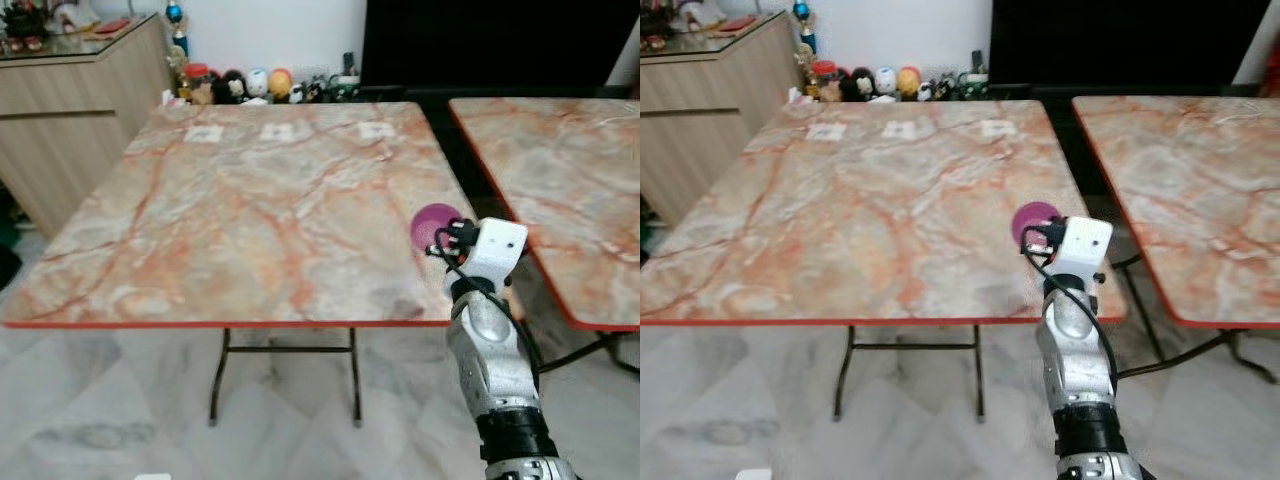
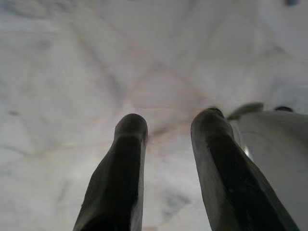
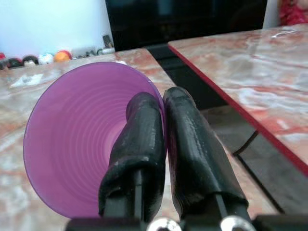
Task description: Setting the table
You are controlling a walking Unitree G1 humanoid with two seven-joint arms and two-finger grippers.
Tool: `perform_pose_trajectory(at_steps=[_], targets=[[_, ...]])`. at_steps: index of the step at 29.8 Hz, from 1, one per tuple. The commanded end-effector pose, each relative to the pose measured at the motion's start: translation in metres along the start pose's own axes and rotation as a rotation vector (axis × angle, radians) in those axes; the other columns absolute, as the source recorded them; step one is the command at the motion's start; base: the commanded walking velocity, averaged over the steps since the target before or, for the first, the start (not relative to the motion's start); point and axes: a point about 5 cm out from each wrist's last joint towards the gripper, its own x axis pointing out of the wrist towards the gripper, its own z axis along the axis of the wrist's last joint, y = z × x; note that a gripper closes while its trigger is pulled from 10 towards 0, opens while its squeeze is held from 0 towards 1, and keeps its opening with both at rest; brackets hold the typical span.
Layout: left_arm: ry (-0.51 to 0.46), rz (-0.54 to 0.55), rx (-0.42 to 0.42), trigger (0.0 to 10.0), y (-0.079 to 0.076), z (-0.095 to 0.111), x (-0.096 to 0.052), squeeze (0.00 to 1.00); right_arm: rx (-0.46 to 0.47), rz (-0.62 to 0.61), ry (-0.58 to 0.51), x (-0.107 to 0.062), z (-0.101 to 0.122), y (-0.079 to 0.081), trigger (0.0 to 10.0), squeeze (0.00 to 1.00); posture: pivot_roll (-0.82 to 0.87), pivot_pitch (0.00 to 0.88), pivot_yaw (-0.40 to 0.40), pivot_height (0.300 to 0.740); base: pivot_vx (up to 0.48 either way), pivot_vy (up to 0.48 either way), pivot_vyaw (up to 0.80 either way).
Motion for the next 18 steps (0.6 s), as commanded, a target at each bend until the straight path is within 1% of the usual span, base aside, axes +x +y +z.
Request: perform_pose_trajectory(at_steps=[1, 5, 6, 9, 18], targets=[[0.005, 0.002, 0.019, 10.0, 0.002, 0.001, 0.000, 0.00, -0.003, 0.010, -0.032, 0.002, 0.008, 0.004, 10.0, 0.00, -0.04, 0.000, 0.016, 0.740, 0.000, -0.431, 0.00], [0.004, 0.003, 0.017, 10.0, 0.002, 0.002, 0.000, 0.00, -0.007, -0.001, -0.033, 0.002, 0.008, 0.001, 10.0, 0.00, -0.04, 0.000, 0.019, 0.740, 0.000, -0.430, 0.00], [0.003, 0.003, 0.013, 10.0, 0.003, 0.002, 0.000, 0.00, -0.007, -0.015, -0.032, 0.002, 0.007, -0.002, 10.0, 0.00, -0.04, 0.000, 0.020, 0.740, 0.000, -0.431, 0.00], [0.000, 0.004, 0.010, 10.0, 0.003, 0.003, 0.000, 0.00, -0.006, -0.032, -0.034, 0.002, 0.008, -0.006, 10.0, 0.00, -0.05, 0.000, 0.026, 0.740, 0.000, -0.431, 0.00], [-0.006, 0.005, 0.007, 10.0, 0.003, 0.005, 0.001, 0.00, -0.007, -0.050, -0.039, 0.003, 0.010, -0.009, 10.0, 0.00, -0.05, 0.000, 0.027, 0.740, 0.000, -0.429, 0.00]])
